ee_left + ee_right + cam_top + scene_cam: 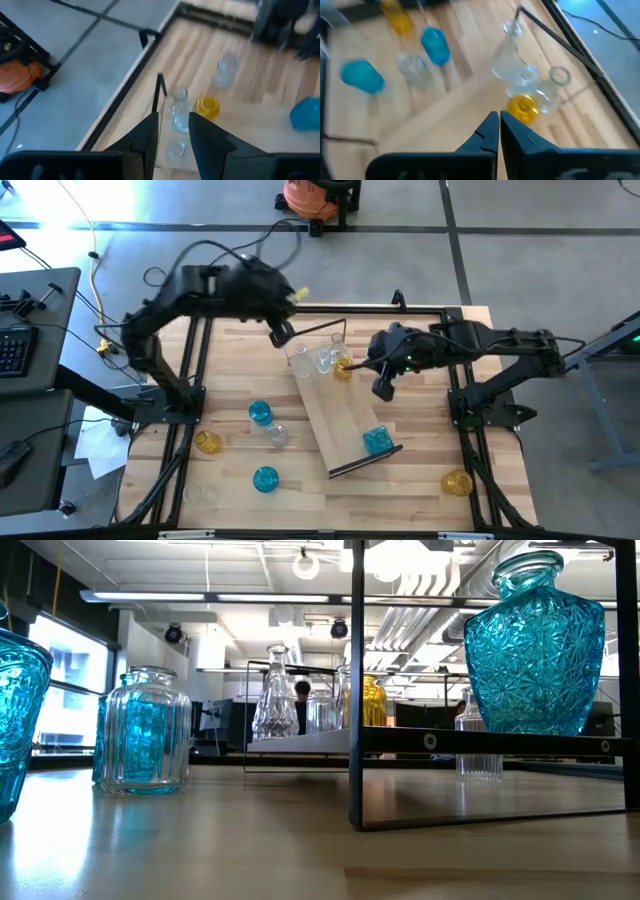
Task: Sort vases onto shelf
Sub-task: Put the yellow crystal vase on the shelf aligned with the other yellow crystal vase
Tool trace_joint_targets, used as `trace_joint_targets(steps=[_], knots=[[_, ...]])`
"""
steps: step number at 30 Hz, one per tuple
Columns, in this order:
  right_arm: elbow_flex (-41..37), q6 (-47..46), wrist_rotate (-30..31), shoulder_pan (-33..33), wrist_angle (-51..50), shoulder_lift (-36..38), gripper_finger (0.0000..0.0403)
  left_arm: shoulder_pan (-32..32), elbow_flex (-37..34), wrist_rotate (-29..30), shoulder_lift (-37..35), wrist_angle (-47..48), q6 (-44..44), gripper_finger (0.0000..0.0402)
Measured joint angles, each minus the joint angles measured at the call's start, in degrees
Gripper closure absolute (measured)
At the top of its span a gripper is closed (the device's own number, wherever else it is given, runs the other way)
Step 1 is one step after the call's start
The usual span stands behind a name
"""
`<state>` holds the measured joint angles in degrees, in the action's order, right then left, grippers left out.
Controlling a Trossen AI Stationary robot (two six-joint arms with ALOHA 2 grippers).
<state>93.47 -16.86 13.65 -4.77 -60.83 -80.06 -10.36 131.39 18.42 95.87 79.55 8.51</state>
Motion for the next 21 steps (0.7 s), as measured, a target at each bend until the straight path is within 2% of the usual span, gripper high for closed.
trace_joint_targets(steps=[5, 11, 13, 16, 21], knots=[[0.0, 8.1, -2.3, 3.5, -4.3, 0.0, 0.0402, -1.0, 0.0, 1.5, -4.1, -0.5, 7.0, 0.0300], [0.0, 17.3, -13.4, 8.7, -9.8, 0.0, 0.0402, -0.9, 0.0, 1.6, -5.6, 1.2, 13.6, 0.0300], [0.0, 19.4, -15.6, 9.9, -12.6, 0.0, 0.0402, -0.8, -0.1, 1.8, -5.6, 2.3, 13.9, 0.0300], [0.0, 21.1, -15.8, 11.3, -15.8, 0.0, 0.0402, -1.5, -0.1, 2.7, -5.3, 3.5, 12.2, 0.0300], [0.0, 21.4, -16.0, 13.9, -14.5, 0.0, 0.0400, -3.3, -0.1, 5.4, -5.2, 6.1, 10.0, 0.0300]])
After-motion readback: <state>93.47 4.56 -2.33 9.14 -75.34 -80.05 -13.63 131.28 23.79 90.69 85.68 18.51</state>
